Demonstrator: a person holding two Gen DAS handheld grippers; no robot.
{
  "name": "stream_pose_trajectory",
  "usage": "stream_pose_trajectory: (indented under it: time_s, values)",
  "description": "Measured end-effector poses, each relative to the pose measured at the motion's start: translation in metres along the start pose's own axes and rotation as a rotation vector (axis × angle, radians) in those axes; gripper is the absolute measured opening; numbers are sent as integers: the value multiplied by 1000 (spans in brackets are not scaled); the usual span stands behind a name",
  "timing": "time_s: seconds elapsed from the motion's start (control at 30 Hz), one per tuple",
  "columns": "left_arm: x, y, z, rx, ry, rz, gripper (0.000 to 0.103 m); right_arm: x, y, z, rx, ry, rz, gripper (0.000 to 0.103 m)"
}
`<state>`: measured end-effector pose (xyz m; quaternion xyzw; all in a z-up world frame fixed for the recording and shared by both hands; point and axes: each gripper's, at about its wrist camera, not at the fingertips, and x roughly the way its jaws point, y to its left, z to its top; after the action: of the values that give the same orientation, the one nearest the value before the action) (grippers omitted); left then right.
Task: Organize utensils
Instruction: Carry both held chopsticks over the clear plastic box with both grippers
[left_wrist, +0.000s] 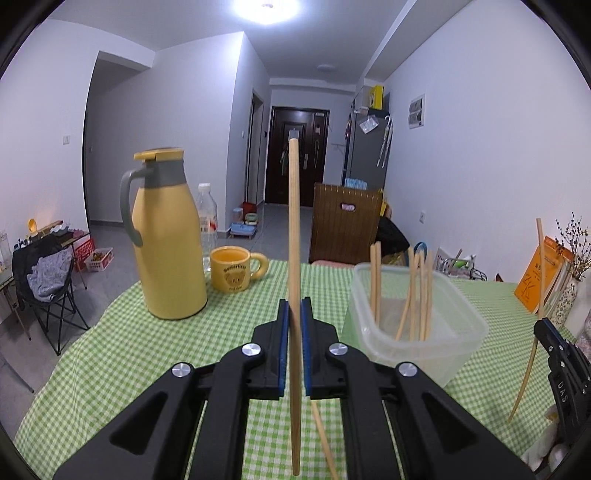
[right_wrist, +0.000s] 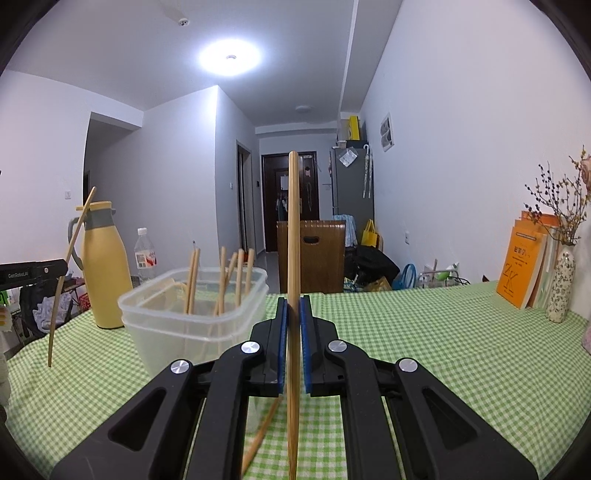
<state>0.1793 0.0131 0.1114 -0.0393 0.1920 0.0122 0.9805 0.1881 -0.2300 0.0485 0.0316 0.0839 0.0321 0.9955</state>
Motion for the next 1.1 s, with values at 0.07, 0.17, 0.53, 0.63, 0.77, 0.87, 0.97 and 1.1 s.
stream_pose_trajectory:
  time_s: [0.07, 0.17, 0.53, 0.63, 0.77, 0.87, 0.97, 1.1]
  values:
    - [-3, -3, 5, 2, -16, -1, 4, 0, 3, 6, 0, -14, 8, 7]
    - [-7, -8, 13, 6, -37, -12, 4, 2, 7, 13, 0, -30, 22, 7]
    - [-14, -27, 41, 6, -96, -66, 4, 14, 25, 40, -5, -64, 61, 7]
    - [-14, -34, 45, 17, -114, -74, 4, 20, 29, 47, 3, -68, 73, 7]
    - [-12, -41, 49, 19, -119, -90, 4, 27, 31, 54, 16, -70, 89, 7]
    - [-9, -45, 55, 22, -129, -102, 4, 31, 35, 60, 20, -79, 101, 7]
    - [-6, -49, 62, 15, -140, -117, 4, 36, 38, 65, 21, -85, 113, 7]
    - [1, -53, 69, 3, -159, -133, 4, 44, 43, 71, 24, -90, 129, 7]
